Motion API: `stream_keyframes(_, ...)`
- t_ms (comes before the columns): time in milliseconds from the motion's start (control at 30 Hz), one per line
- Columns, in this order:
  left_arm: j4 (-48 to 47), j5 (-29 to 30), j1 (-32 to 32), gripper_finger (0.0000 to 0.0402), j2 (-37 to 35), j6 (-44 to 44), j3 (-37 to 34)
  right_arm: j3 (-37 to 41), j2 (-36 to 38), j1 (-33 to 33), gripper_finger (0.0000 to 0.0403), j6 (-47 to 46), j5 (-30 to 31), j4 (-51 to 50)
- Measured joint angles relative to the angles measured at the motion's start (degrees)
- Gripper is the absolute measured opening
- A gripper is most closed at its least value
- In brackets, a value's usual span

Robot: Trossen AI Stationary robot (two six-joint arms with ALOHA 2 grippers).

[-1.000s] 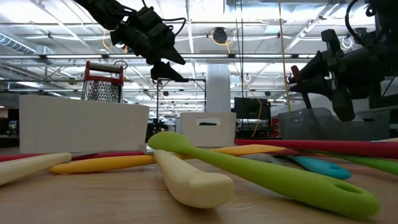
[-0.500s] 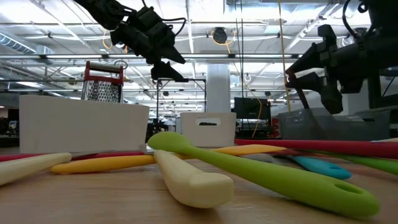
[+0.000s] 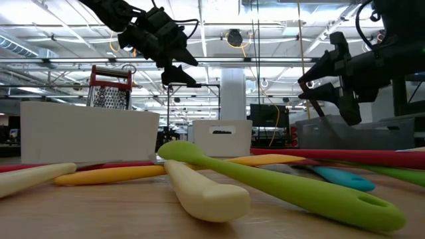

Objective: Pick & Place Kitchen Items
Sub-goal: Put the brown serving spoon into the black bin

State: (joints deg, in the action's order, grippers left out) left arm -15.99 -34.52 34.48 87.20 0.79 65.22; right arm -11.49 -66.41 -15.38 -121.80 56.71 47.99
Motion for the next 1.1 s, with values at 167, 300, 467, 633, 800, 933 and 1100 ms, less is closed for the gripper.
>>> stream_keyframes(167, 0.0, -1.55, -0.04, 0.034, 0.0, -0.23, 0.01, 0.0, 0.0, -0.85, 0.0174, -0.04, 0.02, 1.08)
stream_keyframes(300, 0.0, -2.72, -0.11, 0.034, 0.0, -0.25, -0.01, 0.0, 0.0, -2.15, 0.0172, -3.18, -0.02, 1.57)
stream_keyframes(467, 0.0, -3.13, -0.11, 0.034, 0.0, -0.23, 0.0, 0.02, 0.0, -3.12, 0.0174, -4.2, 0.0, 5.14)
stream_keyframes(633, 0.0, -3.13, -0.11, 0.034, 0.0, 0.2, -0.01, 0.02, 0.02, -2.56, 0.0175, -1.44, 0.06, 8.65)
stream_keyframes(800, 0.01, -3.13, -0.11, 0.034, 0.0, 0.2, -0.01, 0.02, 0.02, -1.6, 0.0178, -1.99, -0.02, 8.55)
stream_keyframes(933, 0.0, -3.13, -0.11, 0.034, 0.0, 0.16, 0.01, 0.12, 0.02, -0.91, 0.0178, -4.01, -1.65, 8.59)
stream_keyframes(1100, 0.01, -3.21, -0.11, 0.034, 0.0, -0.94, 0.0, 1.26, 0.01, 0.48, 0.0178, -5.36, -2.77, 9.2)
